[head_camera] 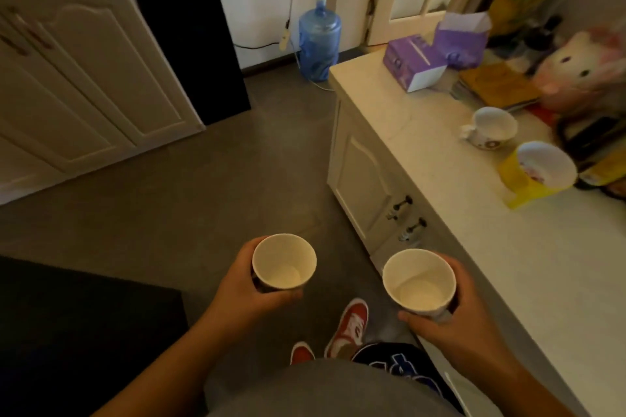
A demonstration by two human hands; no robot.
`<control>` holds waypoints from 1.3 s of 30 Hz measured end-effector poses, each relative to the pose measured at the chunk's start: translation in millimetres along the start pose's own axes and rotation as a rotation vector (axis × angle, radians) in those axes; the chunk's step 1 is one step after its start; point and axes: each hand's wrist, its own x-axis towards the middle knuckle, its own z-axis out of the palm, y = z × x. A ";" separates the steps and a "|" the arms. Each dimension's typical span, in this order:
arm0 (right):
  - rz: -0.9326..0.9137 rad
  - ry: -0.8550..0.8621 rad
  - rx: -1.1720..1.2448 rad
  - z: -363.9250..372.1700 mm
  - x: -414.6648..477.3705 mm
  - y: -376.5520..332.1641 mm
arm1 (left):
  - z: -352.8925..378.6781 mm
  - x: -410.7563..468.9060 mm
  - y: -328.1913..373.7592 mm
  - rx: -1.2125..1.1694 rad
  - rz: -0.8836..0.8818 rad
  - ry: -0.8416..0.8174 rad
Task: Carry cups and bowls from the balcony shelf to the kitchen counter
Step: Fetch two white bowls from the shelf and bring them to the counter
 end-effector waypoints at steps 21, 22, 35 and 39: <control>0.053 0.228 -0.040 -77.1 183.0 -20.1 | 101.1 257.7 131.6 0.137 0.129 -0.371; 0.069 0.238 -0.058 -77.9 186.6 -20.2 | 105.4 266.6 134.3 0.147 0.131 -0.403; 0.299 0.776 -0.034 -61.7 200.1 -33.6 | 173.5 382.8 175.0 0.413 0.365 -0.831; 0.430 0.845 -0.009 -52.2 196.3 -28.3 | 191.9 404.1 170.7 0.477 0.414 -0.971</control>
